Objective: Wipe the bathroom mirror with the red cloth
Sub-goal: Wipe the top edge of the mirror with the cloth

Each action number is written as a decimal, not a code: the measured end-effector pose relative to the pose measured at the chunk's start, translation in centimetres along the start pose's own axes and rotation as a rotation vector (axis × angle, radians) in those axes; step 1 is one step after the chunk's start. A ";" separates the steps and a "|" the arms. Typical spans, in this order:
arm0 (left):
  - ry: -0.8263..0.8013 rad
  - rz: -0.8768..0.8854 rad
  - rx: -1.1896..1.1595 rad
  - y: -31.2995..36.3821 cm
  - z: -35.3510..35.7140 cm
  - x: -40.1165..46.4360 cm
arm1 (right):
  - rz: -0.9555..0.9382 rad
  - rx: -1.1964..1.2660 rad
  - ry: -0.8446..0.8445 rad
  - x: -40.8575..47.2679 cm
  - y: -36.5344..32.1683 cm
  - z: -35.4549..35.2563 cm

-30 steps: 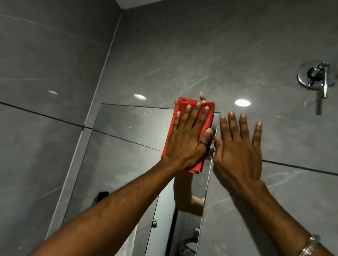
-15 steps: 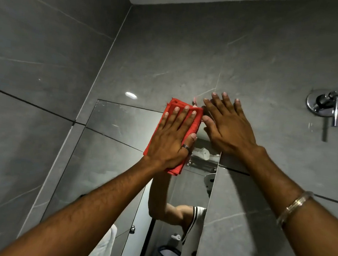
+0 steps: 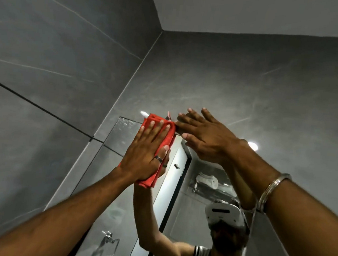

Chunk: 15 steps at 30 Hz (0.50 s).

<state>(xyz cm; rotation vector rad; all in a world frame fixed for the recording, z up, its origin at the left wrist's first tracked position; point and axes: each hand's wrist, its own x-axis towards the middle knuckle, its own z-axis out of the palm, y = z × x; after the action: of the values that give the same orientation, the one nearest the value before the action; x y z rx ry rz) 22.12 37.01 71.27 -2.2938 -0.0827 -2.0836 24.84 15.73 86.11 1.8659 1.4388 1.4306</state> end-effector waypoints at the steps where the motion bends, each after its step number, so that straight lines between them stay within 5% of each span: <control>1: 0.006 -0.002 -0.005 -1.0 -0.1 -0.2 | -0.001 -0.018 0.008 1.1 -0.1 0.2; 15: 0.001 -0.019 -0.034 -10.8 -1.5 -0.1 | -0.038 -0.262 0.014 8.7 0.7 1.3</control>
<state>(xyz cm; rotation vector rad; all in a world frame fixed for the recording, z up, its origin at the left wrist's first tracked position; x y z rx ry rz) 19.91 47.65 71.30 -2.3204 -0.0702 -2.1117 25.93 23.37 90.33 1.6608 1.2194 1.5338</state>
